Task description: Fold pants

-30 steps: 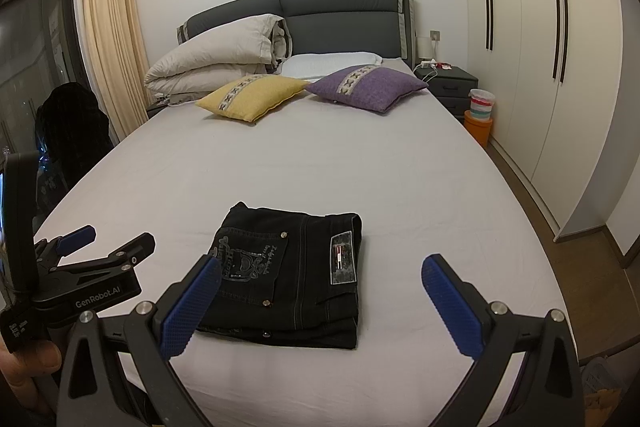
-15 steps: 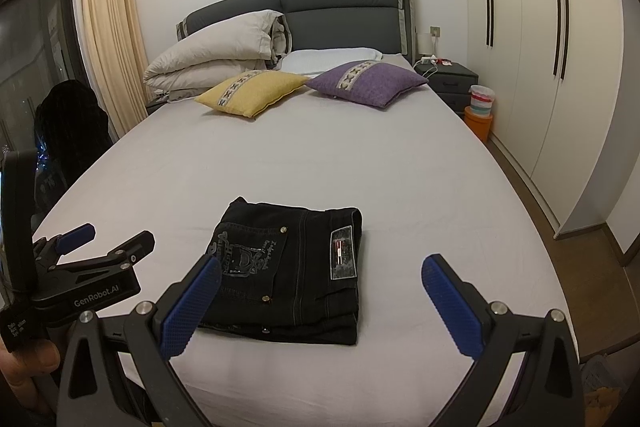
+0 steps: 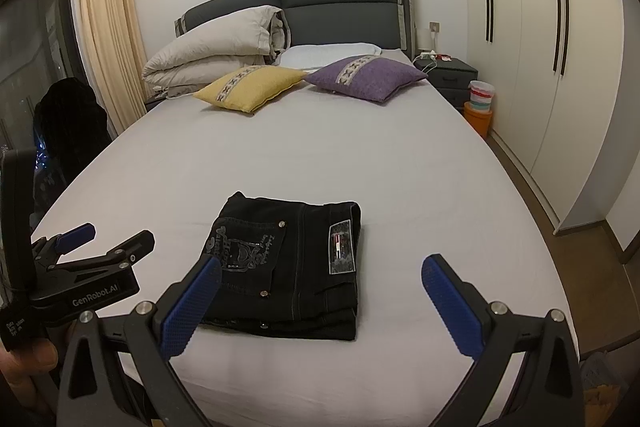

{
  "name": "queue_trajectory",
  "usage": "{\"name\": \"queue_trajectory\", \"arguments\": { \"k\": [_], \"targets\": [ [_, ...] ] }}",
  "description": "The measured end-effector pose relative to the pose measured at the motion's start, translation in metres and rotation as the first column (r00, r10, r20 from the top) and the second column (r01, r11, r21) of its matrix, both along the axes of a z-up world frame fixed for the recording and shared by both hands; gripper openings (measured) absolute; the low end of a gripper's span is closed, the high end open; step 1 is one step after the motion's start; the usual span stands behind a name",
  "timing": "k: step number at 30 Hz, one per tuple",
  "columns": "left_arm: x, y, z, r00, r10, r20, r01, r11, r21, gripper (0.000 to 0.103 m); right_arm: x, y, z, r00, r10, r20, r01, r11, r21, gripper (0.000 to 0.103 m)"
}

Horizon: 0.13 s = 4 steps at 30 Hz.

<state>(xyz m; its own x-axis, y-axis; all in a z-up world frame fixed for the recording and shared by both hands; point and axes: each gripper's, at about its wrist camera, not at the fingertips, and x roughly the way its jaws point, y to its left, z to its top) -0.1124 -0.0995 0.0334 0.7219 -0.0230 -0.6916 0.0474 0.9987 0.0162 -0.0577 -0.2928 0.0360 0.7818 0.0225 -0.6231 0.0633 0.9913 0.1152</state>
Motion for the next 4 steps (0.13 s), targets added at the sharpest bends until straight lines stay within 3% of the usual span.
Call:
{"name": "queue_trajectory", "arguments": {
  "k": [4],
  "targets": [
    [-0.0003,0.0007,0.0008,1.000,0.000,0.008,0.000,1.000,-0.003,0.103,0.0002,-0.0006,0.0004,1.000,0.000,0.000,0.000,1.000,0.000,0.103]
  ]
}}
